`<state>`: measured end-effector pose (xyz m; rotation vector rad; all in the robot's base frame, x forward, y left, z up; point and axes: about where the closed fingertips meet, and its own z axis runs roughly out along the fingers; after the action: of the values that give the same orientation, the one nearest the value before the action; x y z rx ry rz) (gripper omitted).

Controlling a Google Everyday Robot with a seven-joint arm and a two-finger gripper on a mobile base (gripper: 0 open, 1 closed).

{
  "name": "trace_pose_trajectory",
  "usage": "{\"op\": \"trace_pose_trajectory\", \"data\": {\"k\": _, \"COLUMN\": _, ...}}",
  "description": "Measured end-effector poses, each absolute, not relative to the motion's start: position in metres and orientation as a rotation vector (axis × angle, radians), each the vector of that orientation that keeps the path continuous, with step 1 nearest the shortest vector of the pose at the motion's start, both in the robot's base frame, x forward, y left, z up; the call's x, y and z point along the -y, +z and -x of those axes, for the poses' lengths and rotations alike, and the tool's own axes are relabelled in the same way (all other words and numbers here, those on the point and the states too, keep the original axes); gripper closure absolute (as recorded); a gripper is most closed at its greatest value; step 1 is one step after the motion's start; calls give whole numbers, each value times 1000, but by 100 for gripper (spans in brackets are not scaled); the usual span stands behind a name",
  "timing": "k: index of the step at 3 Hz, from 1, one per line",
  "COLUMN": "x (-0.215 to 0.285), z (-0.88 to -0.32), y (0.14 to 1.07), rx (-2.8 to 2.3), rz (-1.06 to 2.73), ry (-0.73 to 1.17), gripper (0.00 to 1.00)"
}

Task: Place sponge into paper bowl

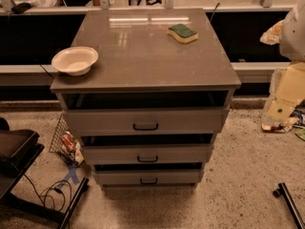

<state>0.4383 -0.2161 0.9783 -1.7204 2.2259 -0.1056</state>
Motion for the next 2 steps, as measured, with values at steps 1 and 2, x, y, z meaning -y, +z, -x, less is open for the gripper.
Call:
{"op": "trace_pose_trajectory", "data": {"k": 1, "x": 216, "z": -438, "y": 978, "rx": -2226, "rz": 1720, "ry": -106, "gripper": 0}}
{"op": "trace_pose_trajectory", "data": {"k": 2, "x": 223, "z": -455, "y": 981, "rx": -2182, "rz": 1592, "ry": -151, "gripper": 0}}
